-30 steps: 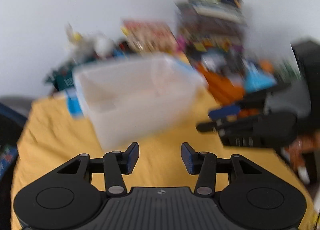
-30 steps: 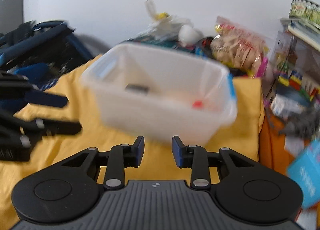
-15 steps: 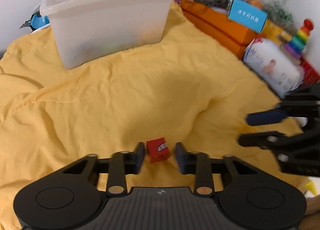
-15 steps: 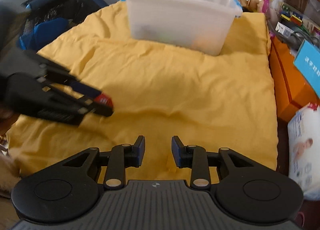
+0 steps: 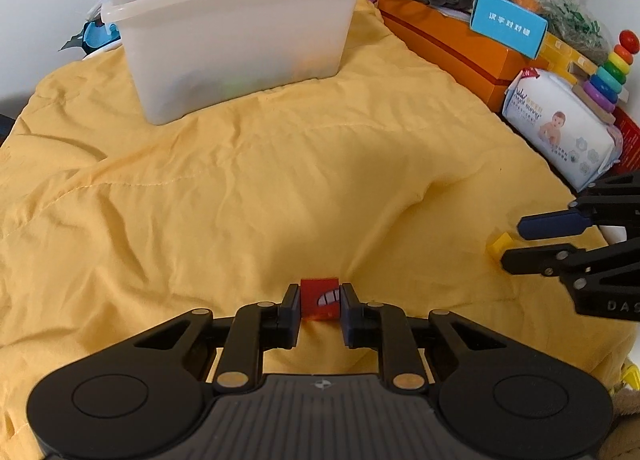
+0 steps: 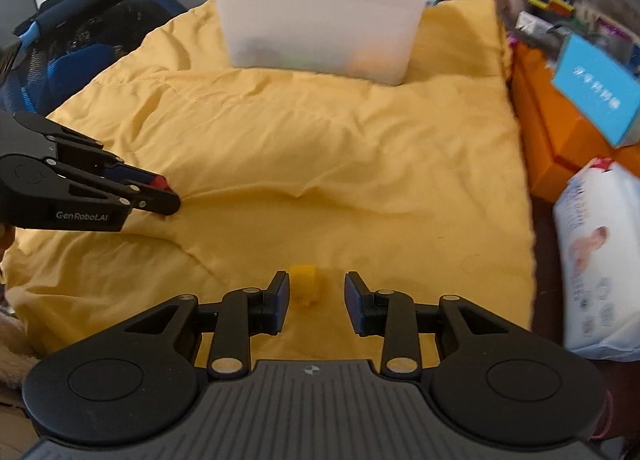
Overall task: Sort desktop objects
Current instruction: 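Grasp the red face cube with the left tool while the right tool grasps a small yellow piece, then carry the red cube and yellow piece over the white bin and open both tools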
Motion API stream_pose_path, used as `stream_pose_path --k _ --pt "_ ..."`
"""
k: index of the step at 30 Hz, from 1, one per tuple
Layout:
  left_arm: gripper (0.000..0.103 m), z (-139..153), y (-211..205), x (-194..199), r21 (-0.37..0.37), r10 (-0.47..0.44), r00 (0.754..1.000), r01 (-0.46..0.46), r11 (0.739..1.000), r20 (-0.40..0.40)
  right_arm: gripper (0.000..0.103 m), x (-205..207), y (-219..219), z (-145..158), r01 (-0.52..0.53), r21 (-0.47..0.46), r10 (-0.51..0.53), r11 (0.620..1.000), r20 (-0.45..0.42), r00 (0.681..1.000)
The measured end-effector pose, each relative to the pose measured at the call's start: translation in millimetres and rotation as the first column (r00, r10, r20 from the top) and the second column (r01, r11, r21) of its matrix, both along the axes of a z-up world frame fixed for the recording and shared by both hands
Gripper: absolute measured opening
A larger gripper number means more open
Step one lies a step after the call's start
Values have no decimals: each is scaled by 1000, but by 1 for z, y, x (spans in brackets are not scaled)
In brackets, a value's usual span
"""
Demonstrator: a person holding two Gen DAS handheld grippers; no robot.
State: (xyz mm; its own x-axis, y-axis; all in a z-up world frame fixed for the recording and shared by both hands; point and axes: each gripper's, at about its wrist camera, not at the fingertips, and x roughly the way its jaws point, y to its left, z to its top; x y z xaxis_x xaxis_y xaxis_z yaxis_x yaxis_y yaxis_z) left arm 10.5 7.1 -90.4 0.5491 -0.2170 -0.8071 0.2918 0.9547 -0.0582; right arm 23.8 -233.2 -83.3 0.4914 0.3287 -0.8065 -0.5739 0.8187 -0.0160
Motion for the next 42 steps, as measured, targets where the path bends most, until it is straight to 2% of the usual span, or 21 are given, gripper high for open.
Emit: stream_pose_path --k 4,8,16,22,29,35,42 --pt "23 -1 0 1 4 -7 1000 7 1000 -3 34 -4 11 -11 -24 -39 25 999 14 1000" --pt "23 -3 3 1 -11 1 1000 -1 1000 0 19 -7 13 -12 -47 -41 47 998 13 999" --pt "22 3 7 3 -22 -13 1000 13 1000 17 17 -4 25 0 -60 -36 62 998 61 996" --pt "22 30 19 6 -40 2 998 1 999 69 17 8 39 9 -86 -39 89 996 93 992" --pt "22 76 29 18 -43 12 979 -4 999 205 17 32 59 24 -103 -45 108 994 142 984" --pt "22 108 38 40 -43 53 955 -42 998 293 17 53 73 48 -105 -44 112 993 206 972" --pt "22 144 47 75 -17 88 917 -88 996 390 17 87 93 91 -97 -4 93 995 322 942"
